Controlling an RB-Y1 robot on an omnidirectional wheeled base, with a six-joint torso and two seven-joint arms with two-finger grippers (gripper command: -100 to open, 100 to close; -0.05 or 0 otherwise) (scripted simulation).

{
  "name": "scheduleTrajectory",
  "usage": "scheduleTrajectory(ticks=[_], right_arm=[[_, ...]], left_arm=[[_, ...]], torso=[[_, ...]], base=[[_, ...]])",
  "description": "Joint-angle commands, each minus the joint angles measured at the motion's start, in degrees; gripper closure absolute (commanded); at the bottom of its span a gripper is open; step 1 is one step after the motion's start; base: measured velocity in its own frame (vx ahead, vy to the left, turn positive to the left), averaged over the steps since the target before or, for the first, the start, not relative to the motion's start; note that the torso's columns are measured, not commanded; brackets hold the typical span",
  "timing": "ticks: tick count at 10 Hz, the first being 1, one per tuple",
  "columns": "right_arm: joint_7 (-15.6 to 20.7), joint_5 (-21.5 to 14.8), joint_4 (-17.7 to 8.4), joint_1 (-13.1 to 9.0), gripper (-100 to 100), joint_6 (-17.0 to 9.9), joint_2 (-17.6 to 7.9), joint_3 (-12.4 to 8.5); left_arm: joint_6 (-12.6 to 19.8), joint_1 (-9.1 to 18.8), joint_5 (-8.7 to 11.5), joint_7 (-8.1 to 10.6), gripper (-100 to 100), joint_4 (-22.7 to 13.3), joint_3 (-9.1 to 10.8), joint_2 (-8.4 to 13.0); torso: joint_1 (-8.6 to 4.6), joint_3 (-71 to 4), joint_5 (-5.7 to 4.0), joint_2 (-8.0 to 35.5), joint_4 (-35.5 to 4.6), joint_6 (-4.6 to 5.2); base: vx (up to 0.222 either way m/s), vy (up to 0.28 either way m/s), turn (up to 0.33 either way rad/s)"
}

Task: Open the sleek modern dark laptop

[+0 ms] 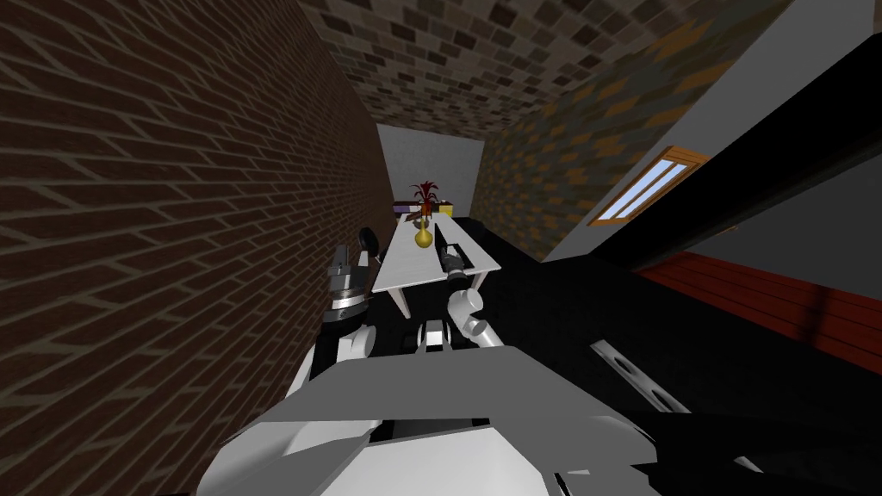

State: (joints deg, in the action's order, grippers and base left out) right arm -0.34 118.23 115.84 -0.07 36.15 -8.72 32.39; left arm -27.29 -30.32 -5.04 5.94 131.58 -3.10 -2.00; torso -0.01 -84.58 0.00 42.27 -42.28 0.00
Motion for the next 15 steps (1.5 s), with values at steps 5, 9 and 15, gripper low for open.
scheduleTrajectory(ticks=[5, 9, 15], right_arm=[[-0.58, 9.60, -2.23, -1.81, -100, 0.03, 2.20, 1.89], [-0.78, 14.50, -3.08, -2.52, -100, 0.04, 3.77, 2.62], [-2.93, 16.97, -2.80, -1.92, 100, -1.28, 4.89, 2.14]], left_arm=[[0.00, 0.00, 0.00, 0.00, 0, 0.00, 0.00, 0.00], [0.00, 0.00, 0.00, 0.00, 0, 0.00, 0.00, 0.00], [0.00, 0.00, 0.00, 0.00, 0, 0.00, -0.01, -0.01]], torso=[[0.07, 0.02, 0.02, 0.03, -0.01, -0.01], [0.01, 0.01, 0.00, 0.02, -0.01, 0.00], [0.01, 0.10, 0.00, 0.16, -0.02, 0.02]], base=[[0.037, -0.050, 0.003], [0.033, -0.043, 0.002], [0.047, -0.018, -0.006]])
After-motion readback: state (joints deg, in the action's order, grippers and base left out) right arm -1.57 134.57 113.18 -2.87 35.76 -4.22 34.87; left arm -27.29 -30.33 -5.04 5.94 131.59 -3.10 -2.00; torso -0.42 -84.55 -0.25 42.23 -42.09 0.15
